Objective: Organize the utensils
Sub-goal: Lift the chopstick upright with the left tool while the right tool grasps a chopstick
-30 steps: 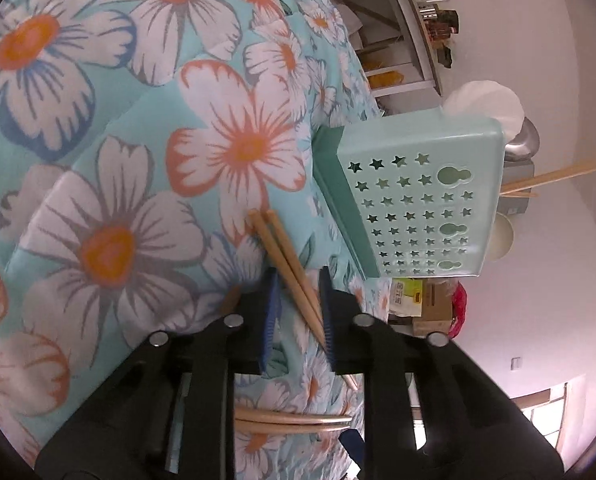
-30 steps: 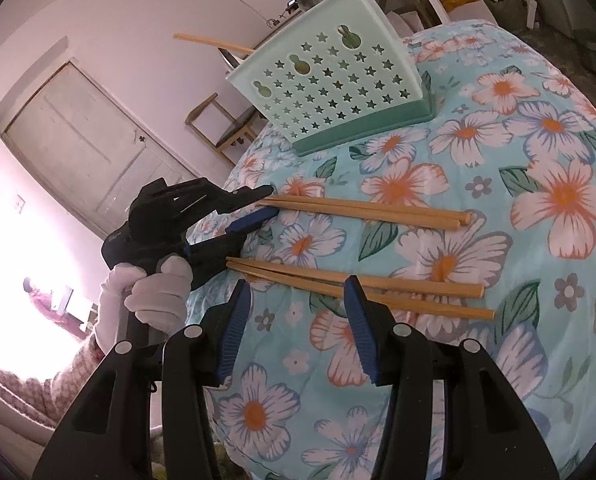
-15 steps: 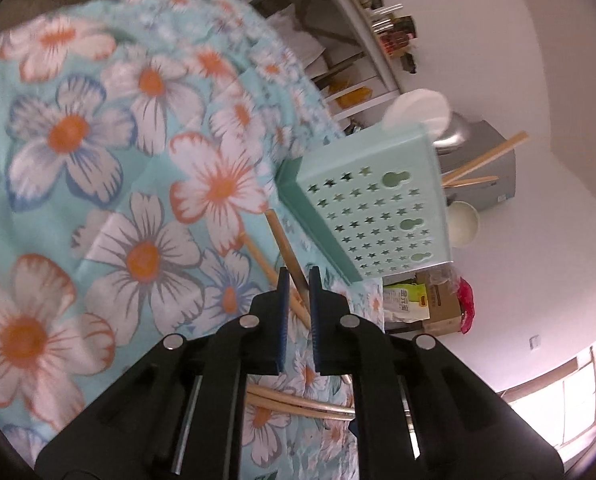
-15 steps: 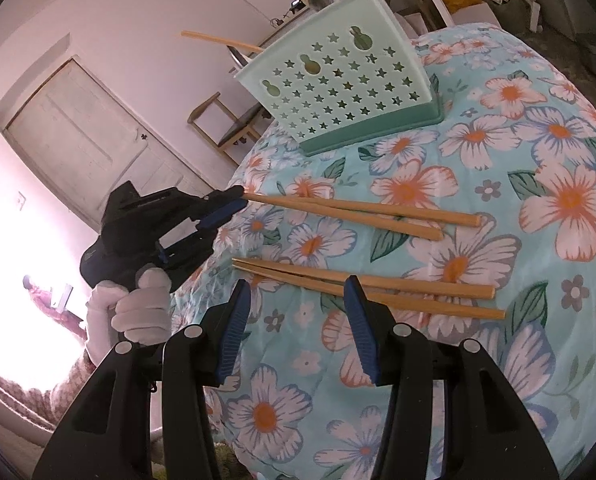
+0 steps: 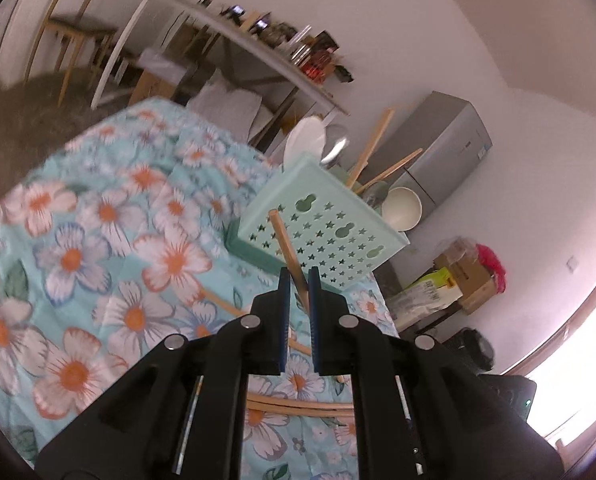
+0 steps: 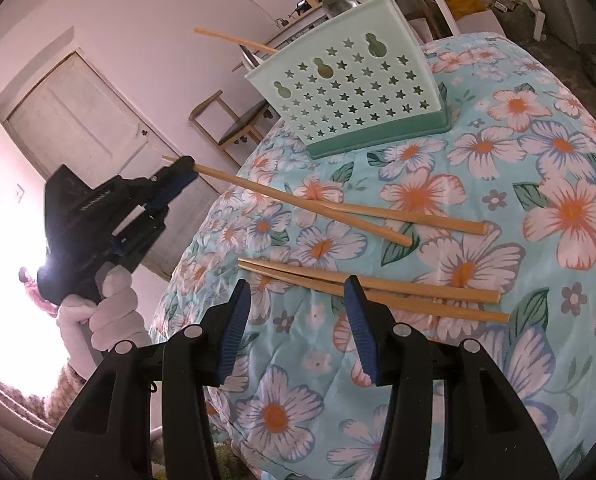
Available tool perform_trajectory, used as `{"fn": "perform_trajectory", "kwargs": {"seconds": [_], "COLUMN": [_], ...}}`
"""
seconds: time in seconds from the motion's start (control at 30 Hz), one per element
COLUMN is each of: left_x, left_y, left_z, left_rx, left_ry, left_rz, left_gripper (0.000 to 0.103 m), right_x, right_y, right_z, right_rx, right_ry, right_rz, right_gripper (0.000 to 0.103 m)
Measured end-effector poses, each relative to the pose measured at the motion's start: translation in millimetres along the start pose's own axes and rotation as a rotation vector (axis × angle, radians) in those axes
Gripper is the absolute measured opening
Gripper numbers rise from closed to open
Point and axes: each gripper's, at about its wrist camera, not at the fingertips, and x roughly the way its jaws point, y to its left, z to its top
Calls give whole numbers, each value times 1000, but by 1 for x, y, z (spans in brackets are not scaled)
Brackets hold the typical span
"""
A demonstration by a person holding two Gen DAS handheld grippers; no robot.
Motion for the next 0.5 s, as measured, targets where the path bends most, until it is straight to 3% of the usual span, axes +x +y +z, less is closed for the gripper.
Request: {"fn": "perform_trajectory", "kwargs": {"seconds": [0.5], "left_x": [-52], "left_y": [-28], "left_z": [13], "left_rx": [211], "left_ry": [-167], "left_rz": [122], "left_gripper": [6], "right_x": [0], "right_y": [13], "right_z": [6], "right_rx": [-60], "right_ry": [-5], "right_rz": [-43], "right_gripper": [48]}}
